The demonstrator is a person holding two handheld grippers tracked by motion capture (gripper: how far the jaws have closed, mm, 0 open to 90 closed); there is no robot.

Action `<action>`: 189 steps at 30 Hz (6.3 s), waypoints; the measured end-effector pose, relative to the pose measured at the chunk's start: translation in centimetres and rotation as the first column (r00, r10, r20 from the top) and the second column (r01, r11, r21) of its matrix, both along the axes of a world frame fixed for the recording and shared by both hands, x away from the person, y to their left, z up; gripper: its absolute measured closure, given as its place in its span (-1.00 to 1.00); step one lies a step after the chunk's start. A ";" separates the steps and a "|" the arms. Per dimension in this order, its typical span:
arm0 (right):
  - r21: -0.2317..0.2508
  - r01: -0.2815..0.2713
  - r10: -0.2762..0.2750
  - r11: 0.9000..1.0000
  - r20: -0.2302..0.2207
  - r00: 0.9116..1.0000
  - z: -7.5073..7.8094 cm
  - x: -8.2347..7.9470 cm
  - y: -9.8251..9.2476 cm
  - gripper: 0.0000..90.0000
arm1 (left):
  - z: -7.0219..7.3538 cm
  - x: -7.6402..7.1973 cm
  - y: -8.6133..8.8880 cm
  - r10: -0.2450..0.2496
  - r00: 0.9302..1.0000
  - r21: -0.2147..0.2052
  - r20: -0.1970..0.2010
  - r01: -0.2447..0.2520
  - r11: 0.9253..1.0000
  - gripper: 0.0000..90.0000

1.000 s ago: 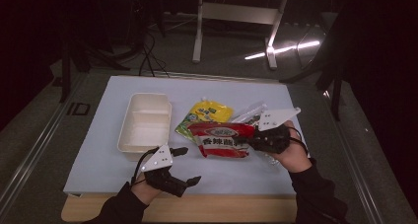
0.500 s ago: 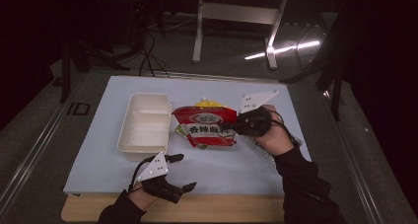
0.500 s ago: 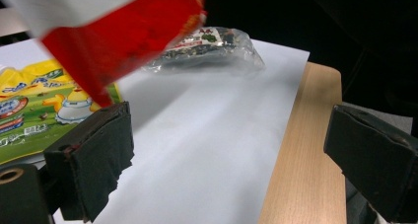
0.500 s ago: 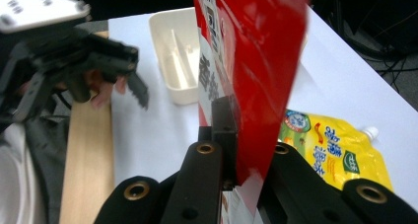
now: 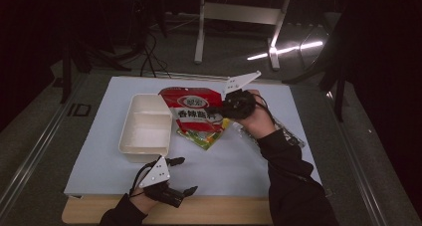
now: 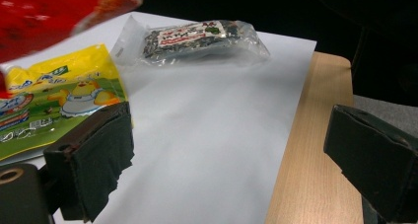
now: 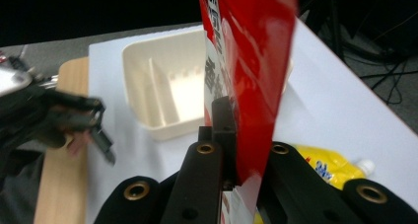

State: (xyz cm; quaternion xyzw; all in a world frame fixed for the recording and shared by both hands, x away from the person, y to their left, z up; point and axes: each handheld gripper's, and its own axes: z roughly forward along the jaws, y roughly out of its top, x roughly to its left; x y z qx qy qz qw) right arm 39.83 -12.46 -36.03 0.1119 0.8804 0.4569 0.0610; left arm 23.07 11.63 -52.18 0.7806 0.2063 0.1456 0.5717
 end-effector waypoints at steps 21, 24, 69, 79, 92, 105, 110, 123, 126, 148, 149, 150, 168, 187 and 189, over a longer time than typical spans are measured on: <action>0.037 -0.007 0.007 0.999 -0.026 1.000 -0.6 4.5 6.8 1.00 | -0.3 -0.4 0.5 -0.001 1.000 -0.030 -0.017 0.001 1.000 -0.87; 0.044 -0.005 0.006 0.999 -0.028 1.000 -0.8 4.8 7.3 1.00 | -0.3 -0.4 0.6 0.001 1.000 -0.031 -0.016 -0.002 1.000 -0.87; 0.123 0.048 -0.042 0.991 -0.048 0.998 -7.4 10.0 16.0 1.00 | -0.6 -1.3 1.7 0.017 0.999 -0.029 -0.027 -0.017 0.999 -0.85; 0.085 0.062 -0.056 0.994 -0.073 0.996 -8.5 9.8 16.3 0.98 | -0.7 -1.3 1.6 0.012 1.000 -0.020 -0.029 -0.013 1.000 -0.86; 0.073 0.094 -0.091 0.993 -0.042 0.995 -6.9 8.7 13.8 0.58 | -0.8 -1.3 1.2 0.007 0.999 -0.012 -0.034 -0.007 1.000 -0.86; 0.044 0.112 -0.111 0.993 -0.039 0.993 -6.2 6.8 8.7 0.51 | -0.9 -1.0 0.7 -0.004 0.999 -0.009 -0.037 0.003 1.000 -0.86; 0.052 0.140 -0.138 0.989 -0.037 0.990 -5.7 6.2 6.1 0.52 | -0.8 -0.9 0.6 -0.007 0.999 -0.006 -0.034 0.007 1.000 -0.86; 0.046 0.218 -0.218 0.975 -0.009 0.976 -5.3 4.5 -1.3 0.51 | -0.9 -0.4 0.2 -0.018 1.000 0.002 -0.022 0.018 1.000 -0.86; 0.052 0.233 -0.232 0.971 -0.008 0.973 -5.3 4.2 -2.6 0.51 | -1.0 -0.2 0.0 -0.018 0.999 -0.010 -0.027 0.018 1.000 -0.86; 0.090 0.436 -0.434 0.895 -0.045 0.900 -8.6 2.7 -16.1 0.50 | -1.1 -0.2 -0.4 -0.042 0.998 -0.005 -0.037 0.042 0.999 -0.86; 0.085 0.446 -0.444 0.891 -0.039 0.895 -8.7 2.9 -16.7 0.51 | -1.1 -0.2 -0.4 -0.043 0.998 -0.007 -0.037 0.042 0.999 -0.86; 0.078 0.458 -0.457 0.885 -0.037 0.889 -8.9 3.0 -17.2 0.51 | -1.1 -0.2 -0.4 -0.042 0.999 -0.005 -0.034 0.042 0.999 -0.86; -0.066 0.714 -0.716 0.697 -0.125 0.687 -15.1 6.0 -26.1 1.00 | -1.2 0.2 -0.3 -0.049 0.998 -0.023 -0.045 0.048 0.999 -0.86; -0.154 0.696 -0.713 0.701 -0.154 0.684 -17.9 4.0 -25.3 1.00 | -1.1 -0.2 -0.7 -0.065 0.997 0.001 -0.040 0.065 0.998 -0.86; -0.156 0.687 -0.704 0.710 -0.156 0.692 -17.8 3.3 -24.9 1.00 | -1.1 -0.2 -0.7 -0.063 0.997 0.000 -0.040 0.063 0.998 -0.86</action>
